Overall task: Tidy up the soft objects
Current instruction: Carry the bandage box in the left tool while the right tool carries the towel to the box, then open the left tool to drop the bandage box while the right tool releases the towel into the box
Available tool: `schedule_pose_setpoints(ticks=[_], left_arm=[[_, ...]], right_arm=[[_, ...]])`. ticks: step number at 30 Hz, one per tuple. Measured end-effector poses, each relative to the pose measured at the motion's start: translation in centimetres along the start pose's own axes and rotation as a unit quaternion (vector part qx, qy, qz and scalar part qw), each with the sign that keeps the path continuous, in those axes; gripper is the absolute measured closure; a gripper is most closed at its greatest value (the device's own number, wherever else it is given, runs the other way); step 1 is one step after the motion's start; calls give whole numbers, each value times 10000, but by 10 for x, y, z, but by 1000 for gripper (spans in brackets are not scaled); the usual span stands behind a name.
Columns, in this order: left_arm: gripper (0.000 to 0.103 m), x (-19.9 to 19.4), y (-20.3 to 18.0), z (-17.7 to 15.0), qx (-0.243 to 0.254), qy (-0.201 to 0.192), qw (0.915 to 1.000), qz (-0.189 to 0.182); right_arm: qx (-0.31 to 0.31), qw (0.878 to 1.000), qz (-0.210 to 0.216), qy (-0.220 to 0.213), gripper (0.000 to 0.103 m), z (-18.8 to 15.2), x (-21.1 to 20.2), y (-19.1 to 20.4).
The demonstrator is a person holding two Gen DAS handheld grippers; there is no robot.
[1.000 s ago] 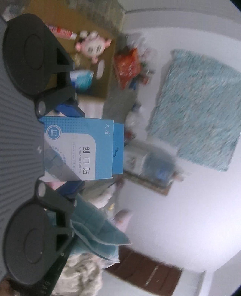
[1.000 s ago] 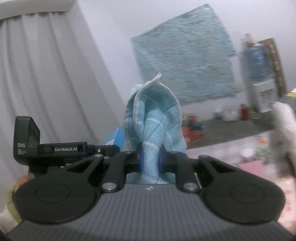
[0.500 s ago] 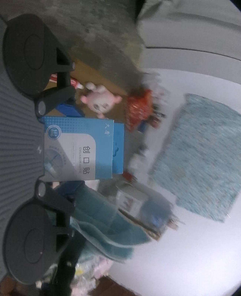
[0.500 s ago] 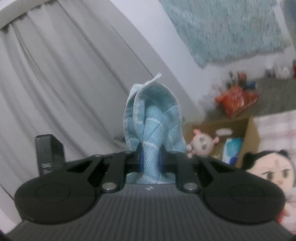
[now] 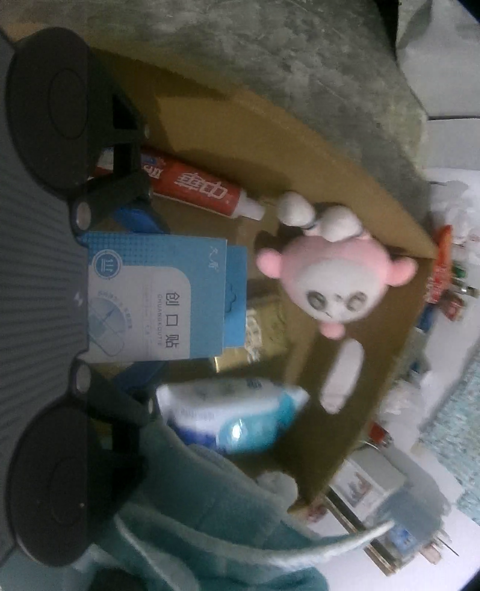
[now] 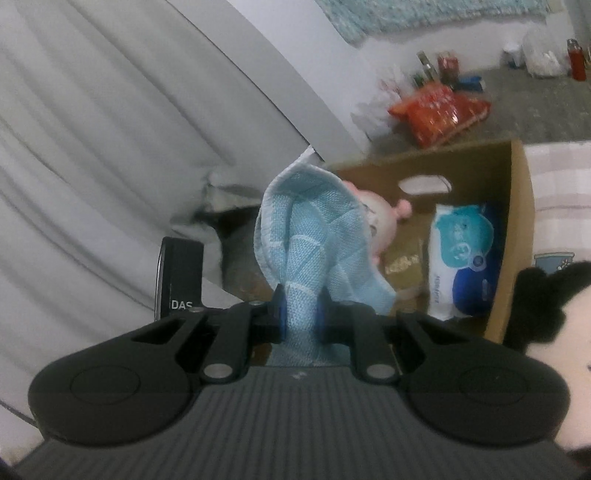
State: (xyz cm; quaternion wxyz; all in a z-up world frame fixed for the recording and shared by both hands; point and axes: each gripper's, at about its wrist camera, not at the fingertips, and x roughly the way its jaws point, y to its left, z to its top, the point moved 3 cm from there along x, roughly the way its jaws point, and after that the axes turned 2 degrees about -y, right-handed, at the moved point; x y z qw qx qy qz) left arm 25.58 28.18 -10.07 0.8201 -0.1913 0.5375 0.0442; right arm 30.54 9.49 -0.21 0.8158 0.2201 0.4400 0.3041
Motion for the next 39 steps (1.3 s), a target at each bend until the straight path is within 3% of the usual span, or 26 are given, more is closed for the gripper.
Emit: schedule_pose_setpoints(ticks=[8, 11, 17, 21, 26, 30, 34, 39], left_arm=[[30, 39, 10, -6, 306, 360, 9975, 523], [30, 38, 13, -5, 313, 237, 9980, 504], [28, 31, 19, -4, 59, 243, 9992, 301], [25, 11, 32, -3, -263, 139, 9995, -81], [25, -23, 43, -4, -660, -240, 9960, -545], [22, -36, 38, -3, -643, -397, 9955, -564], [22, -22, 37, 1, -636, -420, 9957, -530], [22, -18, 36, 4, -683, -390, 9953, -573]], right_arm=[[44, 9989, -304, 354, 90, -6, 39, -12], [-158, 9972, -596, 418, 89, -3, 49, -14], [-574, 9911, -1118, 446, 89, 1, 51, -13], [-727, 9853, -1421, 606, 89, 5, 60, -14], [-504, 9758, -1721, 1252, 89, 2, 87, -26], [-213, 9636, -1963, 1805, 87, -4, 115, -42], [49, 9573, -2015, 2071, 82, -10, 134, -52], [61, 9575, -1894, 2173, 58, -18, 144, -53]])
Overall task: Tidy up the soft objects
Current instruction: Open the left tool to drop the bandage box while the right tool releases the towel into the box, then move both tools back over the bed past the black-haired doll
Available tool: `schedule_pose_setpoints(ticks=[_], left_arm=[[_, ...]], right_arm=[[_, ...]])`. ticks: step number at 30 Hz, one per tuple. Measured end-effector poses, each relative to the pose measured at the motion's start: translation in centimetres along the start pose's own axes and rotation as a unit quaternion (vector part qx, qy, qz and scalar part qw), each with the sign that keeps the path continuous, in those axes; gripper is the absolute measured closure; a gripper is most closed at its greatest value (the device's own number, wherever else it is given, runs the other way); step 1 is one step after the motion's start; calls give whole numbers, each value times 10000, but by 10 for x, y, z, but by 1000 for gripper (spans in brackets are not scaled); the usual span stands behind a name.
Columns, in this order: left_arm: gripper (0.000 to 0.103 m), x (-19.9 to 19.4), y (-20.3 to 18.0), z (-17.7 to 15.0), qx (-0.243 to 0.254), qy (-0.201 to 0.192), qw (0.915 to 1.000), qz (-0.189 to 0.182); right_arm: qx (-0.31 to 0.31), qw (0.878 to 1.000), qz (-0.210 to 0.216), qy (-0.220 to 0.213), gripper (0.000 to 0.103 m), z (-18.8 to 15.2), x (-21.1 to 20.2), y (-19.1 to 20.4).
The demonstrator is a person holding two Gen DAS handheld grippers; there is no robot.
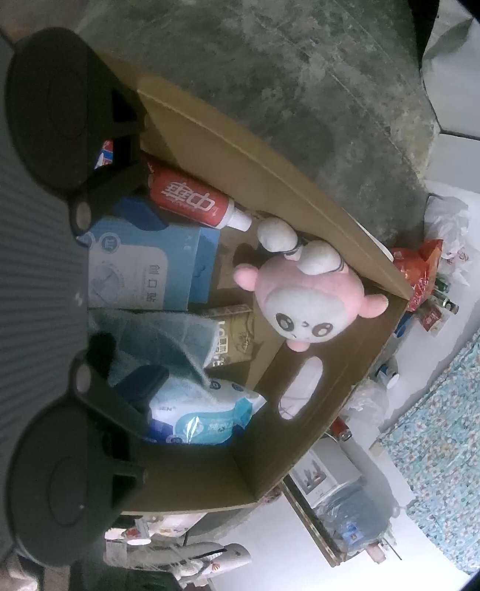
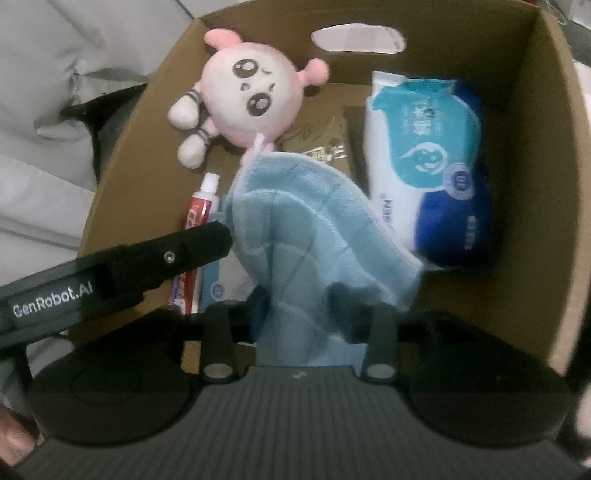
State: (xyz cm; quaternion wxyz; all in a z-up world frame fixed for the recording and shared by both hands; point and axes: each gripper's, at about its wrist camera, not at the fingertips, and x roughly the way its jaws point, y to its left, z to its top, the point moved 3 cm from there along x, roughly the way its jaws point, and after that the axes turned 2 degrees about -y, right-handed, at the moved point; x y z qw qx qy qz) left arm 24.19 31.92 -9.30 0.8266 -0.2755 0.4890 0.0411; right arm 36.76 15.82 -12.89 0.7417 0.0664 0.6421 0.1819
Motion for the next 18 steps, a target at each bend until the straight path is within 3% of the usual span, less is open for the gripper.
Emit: schedule_pose_setpoints(ticks=[5, 9, 14, 18], left_arm=[[22, 2, -1, 0, 37, -20, 10000, 43], [22, 3, -3, -1, 84, -2, 9999, 99], [22, 4, -12, -6, 235, 7, 9996, 133], [21, 5, -25, -10, 460, 9, 9989, 115]], right_arm=[[-174, 9997, 41, -147, 47, -5, -12, 3], [-324, 9981, 12, -531, 33, -7, -41, 3], [-494, 9930, 319, -1023, 33, -22, -94, -3], [-665, 9822, 664, -1624, 33, -47, -147, -12]])
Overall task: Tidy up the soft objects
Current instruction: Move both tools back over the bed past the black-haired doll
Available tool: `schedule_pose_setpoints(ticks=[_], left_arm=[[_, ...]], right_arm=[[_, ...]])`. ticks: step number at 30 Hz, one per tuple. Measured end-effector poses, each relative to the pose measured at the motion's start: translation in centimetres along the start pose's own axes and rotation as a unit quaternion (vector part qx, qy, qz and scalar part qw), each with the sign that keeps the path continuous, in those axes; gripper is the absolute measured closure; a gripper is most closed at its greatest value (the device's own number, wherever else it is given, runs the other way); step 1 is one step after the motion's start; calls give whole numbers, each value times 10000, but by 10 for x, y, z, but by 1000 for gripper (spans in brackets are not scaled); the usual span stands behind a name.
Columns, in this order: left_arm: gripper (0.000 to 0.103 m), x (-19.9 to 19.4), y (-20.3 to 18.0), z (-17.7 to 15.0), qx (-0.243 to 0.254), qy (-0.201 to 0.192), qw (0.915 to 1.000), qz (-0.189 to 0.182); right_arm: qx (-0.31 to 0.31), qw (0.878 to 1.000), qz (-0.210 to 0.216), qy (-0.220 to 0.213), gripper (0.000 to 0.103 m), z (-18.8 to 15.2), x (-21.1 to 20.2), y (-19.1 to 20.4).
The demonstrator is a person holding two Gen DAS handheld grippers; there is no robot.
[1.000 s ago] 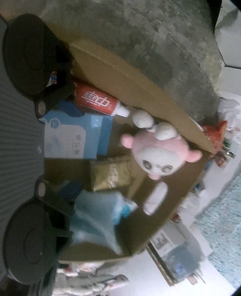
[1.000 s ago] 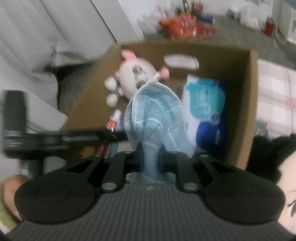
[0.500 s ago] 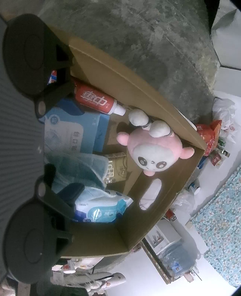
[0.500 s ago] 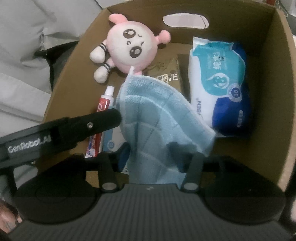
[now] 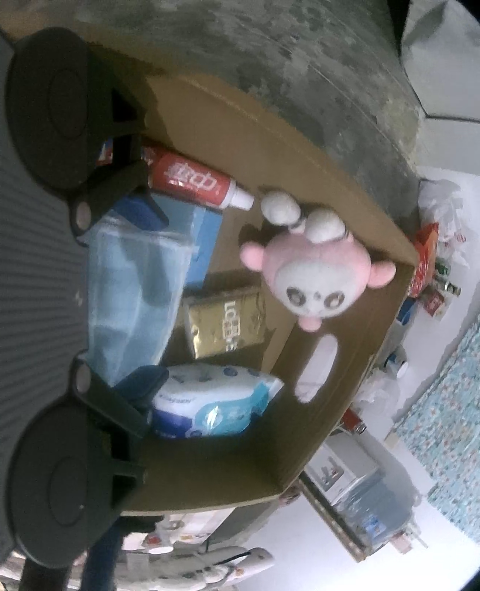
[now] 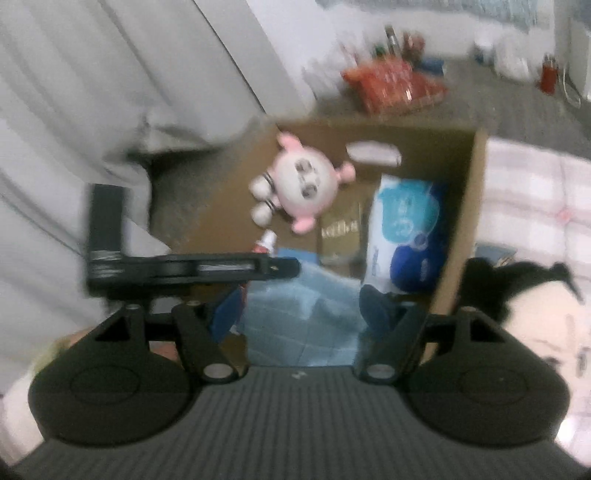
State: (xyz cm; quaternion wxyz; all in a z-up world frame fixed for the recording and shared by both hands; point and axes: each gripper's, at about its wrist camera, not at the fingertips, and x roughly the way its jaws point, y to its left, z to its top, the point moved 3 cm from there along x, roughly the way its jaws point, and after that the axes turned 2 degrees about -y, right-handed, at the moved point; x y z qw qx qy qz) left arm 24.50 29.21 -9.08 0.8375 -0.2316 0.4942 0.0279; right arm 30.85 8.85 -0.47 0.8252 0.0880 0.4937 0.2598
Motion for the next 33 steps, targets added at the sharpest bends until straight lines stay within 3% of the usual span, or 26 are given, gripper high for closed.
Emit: schedule_pose_setpoints(ticks=[5, 11, 18, 24, 33], left_arm=[[21, 10, -13, -7, 186, 138, 9997, 54], [21, -1, -23, -10, 118, 88, 9998, -132], [18, -72, -39, -9, 172, -452, 9966, -670], [11, -139, -66, -29, 405, -973, 9896, -976], [9, -170, -140, -90, 1049, -1002, 9776, -1524]], right_arm=[[-46, 9978, -62, -657, 33, -23, -69, -18], [328, 9942, -250, -997, 33, -64, -125, -57], [844, 9866, -247, -1372, 31, -113, -170, -91], [1058, 9797, -270, -1679, 28, -145, -206, -113], [1427, 9696, -505, -1924, 28, -188, -243, -144]])
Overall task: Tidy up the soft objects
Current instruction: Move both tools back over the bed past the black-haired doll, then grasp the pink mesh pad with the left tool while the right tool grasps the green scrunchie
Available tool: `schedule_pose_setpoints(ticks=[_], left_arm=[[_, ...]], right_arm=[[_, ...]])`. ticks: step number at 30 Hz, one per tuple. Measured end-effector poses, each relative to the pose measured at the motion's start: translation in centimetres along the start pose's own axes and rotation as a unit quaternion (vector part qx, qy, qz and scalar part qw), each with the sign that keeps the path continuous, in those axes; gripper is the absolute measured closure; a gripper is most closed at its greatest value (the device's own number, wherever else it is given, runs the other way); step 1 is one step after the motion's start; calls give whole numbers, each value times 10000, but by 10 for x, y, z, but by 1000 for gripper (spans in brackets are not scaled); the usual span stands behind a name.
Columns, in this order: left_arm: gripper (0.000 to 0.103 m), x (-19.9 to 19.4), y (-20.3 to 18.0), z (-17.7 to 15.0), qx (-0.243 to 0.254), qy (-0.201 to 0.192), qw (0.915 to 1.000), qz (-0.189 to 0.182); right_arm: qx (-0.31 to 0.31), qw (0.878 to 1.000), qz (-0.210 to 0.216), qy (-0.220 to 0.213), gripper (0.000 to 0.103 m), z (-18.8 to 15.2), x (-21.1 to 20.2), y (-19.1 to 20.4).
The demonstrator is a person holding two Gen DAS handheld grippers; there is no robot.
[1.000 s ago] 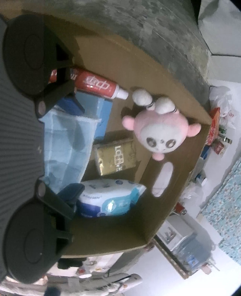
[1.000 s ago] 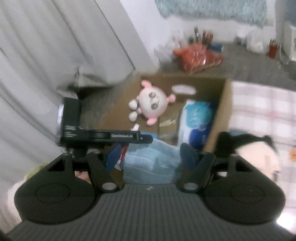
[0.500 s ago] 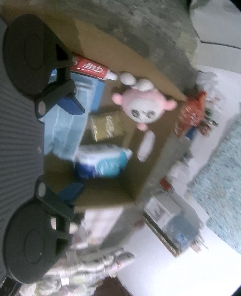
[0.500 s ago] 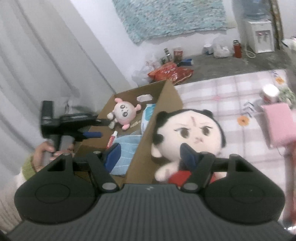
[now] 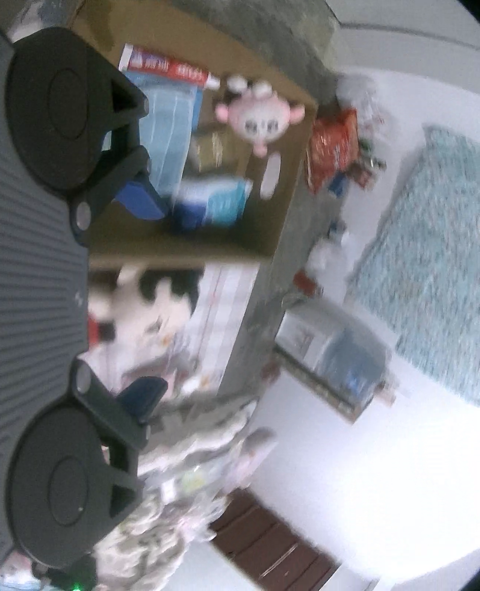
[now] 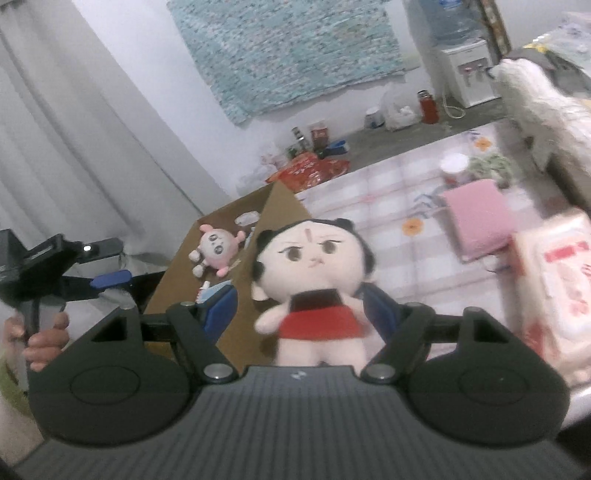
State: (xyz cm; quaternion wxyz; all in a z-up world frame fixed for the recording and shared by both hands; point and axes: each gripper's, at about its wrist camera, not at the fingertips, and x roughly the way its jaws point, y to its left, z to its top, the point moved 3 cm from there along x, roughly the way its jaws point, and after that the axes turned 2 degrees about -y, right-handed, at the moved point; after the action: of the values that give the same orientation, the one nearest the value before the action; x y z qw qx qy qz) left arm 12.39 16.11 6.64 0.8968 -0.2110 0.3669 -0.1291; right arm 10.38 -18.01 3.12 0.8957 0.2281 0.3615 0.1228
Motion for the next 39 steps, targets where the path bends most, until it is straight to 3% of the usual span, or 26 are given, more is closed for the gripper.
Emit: schedule_pose_setpoints(ticks=[8, 15, 19, 24, 32, 39], left_arm=[[9, 42, -91, -44, 738, 166, 9961, -453], [9, 120, -155, -62, 795, 695, 9929, -540], [9, 175, -183, -59, 693, 934, 9925, -377], [9, 246, -206, -60, 761, 1161, 9903, 110], [9, 349, -225, -73, 1125, 1752, 9764, 580], [7, 398, -229, -82, 1323, 1965, 9666, 983]], right_arm=[[-45, 9992, -363, -174, 28, -2, -33, -40], [-366, 9965, -584, -472, 28, 9, -49, -69], [-637, 9941, -715, -514, 28, 14, -40, -89], [-873, 9906, -993, -355, 28, 27, -3, -127], [-996, 9883, -1129, -226, 28, 39, 34, -173], [-872, 9901, -1070, -258, 28, 34, 37, -192]])
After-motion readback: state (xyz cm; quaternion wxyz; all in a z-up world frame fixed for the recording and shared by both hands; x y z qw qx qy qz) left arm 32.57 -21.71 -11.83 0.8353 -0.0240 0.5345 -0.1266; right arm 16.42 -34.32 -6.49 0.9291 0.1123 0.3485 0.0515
